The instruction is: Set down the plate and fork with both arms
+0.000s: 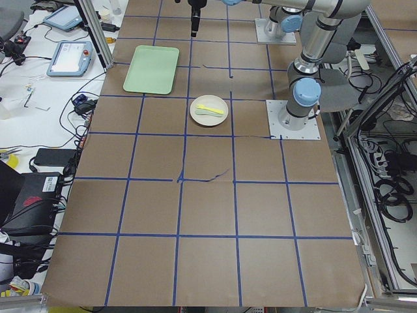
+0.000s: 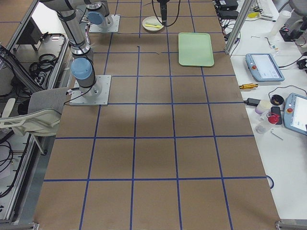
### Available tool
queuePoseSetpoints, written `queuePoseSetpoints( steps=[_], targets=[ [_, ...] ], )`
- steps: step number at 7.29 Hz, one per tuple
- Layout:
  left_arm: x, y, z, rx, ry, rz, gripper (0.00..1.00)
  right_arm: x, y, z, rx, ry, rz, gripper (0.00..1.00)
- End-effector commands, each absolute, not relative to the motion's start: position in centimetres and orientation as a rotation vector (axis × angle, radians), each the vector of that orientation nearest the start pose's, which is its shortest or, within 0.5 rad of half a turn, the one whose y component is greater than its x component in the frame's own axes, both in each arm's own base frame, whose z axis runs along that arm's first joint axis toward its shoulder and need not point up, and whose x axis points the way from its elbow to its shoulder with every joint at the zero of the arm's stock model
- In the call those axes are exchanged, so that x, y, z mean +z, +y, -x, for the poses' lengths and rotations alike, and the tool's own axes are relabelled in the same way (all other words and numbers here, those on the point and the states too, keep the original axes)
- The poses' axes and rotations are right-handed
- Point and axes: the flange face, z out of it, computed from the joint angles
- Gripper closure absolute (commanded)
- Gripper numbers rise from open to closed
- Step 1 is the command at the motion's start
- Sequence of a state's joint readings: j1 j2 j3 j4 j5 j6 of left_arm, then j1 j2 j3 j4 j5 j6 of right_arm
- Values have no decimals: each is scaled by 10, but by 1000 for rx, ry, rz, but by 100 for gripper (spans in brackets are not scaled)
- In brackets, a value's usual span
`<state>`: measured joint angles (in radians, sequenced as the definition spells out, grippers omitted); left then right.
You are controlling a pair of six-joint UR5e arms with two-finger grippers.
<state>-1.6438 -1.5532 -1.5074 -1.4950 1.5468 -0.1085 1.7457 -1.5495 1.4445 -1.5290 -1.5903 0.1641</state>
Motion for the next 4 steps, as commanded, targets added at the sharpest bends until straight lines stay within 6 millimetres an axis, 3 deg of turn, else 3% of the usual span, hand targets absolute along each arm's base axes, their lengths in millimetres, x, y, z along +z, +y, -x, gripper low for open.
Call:
queuePoseSetpoints(
  steps=[1,4],
  targets=[
    [534,-486,170,-242,3170,55,0,536,-475,-216,-105,3149,14,0],
    [534,-487,170,-246,3170,58,0,536,-475,-216,-105,3149,13,0]
  ],
)
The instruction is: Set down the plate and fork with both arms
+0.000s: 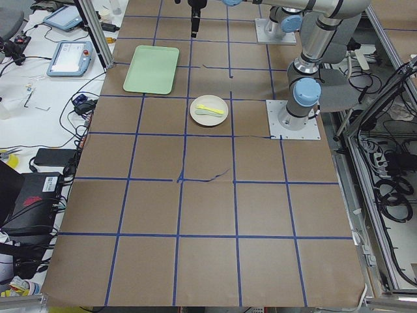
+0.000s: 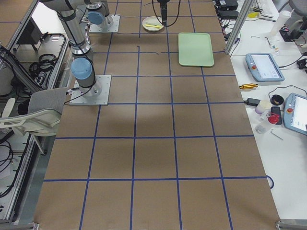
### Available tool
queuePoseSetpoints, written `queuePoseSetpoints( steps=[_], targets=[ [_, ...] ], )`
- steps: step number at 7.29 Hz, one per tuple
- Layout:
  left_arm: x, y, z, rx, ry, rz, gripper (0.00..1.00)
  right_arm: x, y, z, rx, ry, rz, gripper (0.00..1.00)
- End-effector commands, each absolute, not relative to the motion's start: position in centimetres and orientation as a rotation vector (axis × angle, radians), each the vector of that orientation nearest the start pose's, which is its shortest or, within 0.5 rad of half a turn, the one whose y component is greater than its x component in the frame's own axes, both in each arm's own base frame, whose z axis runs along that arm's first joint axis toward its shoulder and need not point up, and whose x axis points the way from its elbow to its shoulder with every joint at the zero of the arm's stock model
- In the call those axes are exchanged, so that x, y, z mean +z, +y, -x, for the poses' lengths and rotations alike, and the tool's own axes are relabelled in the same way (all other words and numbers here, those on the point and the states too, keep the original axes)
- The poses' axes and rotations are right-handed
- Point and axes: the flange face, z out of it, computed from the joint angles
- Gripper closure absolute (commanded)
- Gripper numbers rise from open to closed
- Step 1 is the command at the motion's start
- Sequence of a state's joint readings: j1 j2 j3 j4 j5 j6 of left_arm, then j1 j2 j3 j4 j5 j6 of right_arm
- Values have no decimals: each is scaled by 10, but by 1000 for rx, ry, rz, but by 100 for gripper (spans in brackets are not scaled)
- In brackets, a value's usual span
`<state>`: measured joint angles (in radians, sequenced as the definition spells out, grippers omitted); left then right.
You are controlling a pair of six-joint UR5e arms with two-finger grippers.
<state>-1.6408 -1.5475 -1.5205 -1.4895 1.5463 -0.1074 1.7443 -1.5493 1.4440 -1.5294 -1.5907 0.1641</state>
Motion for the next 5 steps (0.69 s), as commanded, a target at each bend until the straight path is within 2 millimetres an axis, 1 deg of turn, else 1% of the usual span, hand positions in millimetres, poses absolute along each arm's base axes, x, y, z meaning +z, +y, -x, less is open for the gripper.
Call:
queuePoseSetpoints(
  steps=[1,2,3,4,5],
  targets=[
    [533,-486,170,-242,3170,55,0,536,-475,-216,-106,3150,13,0],
    [529,-483,171,-234,3170,53,0,536,-475,-216,-106,3150,13,0],
    [529,-487,168,-239,3170,65,0,536,-475,-216,-106,3150,13,0],
    [525,-496,163,-266,3171,101,0,535,-475,-215,-103,3151,9,0],
    [510,-510,142,-262,3160,173,0,534,-475,-215,-101,3151,9,0]
  ],
)
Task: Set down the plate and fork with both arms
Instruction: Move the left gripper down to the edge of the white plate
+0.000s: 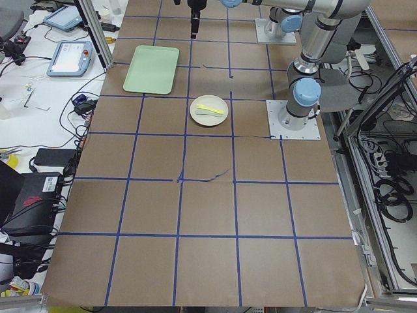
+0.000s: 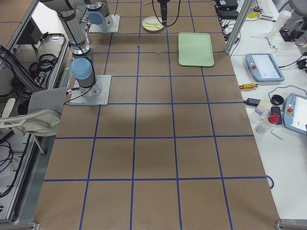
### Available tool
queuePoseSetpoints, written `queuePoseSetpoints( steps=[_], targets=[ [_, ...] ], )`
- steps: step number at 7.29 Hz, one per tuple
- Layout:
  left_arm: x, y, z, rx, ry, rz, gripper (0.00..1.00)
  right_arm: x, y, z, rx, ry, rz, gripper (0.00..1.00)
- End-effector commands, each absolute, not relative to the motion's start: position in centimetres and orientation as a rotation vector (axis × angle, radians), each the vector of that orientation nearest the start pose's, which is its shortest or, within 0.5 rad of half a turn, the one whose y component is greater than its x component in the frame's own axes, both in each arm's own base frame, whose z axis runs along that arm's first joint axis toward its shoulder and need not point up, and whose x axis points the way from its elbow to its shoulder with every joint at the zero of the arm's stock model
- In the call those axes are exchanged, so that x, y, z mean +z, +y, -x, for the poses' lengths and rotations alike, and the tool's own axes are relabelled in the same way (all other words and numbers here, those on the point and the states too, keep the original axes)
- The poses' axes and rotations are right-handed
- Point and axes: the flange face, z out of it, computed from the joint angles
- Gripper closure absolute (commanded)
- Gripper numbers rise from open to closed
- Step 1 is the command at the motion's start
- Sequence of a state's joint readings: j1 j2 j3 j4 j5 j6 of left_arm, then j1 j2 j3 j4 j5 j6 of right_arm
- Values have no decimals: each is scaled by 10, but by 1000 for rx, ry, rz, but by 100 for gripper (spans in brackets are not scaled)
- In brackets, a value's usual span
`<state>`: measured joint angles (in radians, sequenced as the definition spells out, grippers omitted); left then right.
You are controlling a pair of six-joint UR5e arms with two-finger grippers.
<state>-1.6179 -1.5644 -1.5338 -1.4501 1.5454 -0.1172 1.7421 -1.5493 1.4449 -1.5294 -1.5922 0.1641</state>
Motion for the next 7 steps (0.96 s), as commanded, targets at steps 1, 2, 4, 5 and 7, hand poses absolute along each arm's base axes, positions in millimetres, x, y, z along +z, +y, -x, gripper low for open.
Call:
queuePoseSetpoints(
  steps=[1,2,4,5,7],
  targets=[
    [475,-516,103,-192,3150,261,0,534,-476,-215,-100,3146,9,0],
    [419,-517,50,-174,3139,297,0,531,-476,-215,-93,3149,9,0],
    [314,-487,-7,-121,3132,285,0,529,-475,-217,-84,3152,14,0],
    [274,-475,-22,-87,3139,270,0,528,-475,-216,-82,3153,14,0],
    [231,-469,-32,32,3141,92,5,526,-476,-217,-80,3154,14,0]
  ],
)
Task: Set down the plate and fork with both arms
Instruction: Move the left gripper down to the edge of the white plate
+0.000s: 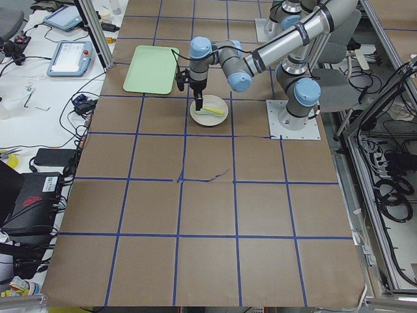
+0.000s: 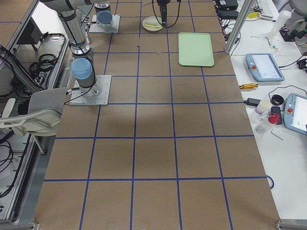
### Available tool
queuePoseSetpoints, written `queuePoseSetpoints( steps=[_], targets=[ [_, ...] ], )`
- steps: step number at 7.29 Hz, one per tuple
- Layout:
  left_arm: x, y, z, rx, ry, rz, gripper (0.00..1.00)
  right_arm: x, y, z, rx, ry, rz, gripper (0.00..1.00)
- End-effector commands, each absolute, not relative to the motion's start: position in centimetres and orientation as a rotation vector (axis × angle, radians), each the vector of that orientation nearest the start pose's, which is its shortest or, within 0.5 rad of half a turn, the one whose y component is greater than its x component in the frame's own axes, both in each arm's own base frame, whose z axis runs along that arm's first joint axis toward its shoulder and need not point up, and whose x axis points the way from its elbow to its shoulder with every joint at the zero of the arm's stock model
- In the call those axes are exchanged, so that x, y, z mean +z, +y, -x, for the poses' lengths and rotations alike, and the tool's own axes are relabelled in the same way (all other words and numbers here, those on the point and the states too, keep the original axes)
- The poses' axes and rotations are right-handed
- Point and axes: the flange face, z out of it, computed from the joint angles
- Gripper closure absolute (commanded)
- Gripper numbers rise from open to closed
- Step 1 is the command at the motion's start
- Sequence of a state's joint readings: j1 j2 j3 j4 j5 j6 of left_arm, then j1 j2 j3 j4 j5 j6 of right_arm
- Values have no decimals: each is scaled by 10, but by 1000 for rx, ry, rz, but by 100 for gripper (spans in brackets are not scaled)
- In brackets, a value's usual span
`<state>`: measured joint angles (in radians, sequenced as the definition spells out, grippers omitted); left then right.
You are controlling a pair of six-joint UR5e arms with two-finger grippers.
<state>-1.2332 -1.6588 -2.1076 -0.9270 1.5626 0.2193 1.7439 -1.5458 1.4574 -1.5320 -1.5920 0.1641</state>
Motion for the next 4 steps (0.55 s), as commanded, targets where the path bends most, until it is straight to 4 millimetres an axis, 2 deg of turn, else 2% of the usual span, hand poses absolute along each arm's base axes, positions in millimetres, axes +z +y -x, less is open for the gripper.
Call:
queuePoseSetpoints(
  steps=[1,2,3,4],
  targets=[
    [209,-463,-40,92,3152,94,16,525,-480,-217,-78,3156,14,0],
    [195,-452,-47,131,3145,54,26,525,-481,-217,-78,3156,14,0],
    [181,-439,-61,182,3142,85,44,525,-481,-217,-78,3156,14,0],
    [173,-434,-70,198,3147,95,55,525,-481,-218,-78,3156,16,0]
  ],
)
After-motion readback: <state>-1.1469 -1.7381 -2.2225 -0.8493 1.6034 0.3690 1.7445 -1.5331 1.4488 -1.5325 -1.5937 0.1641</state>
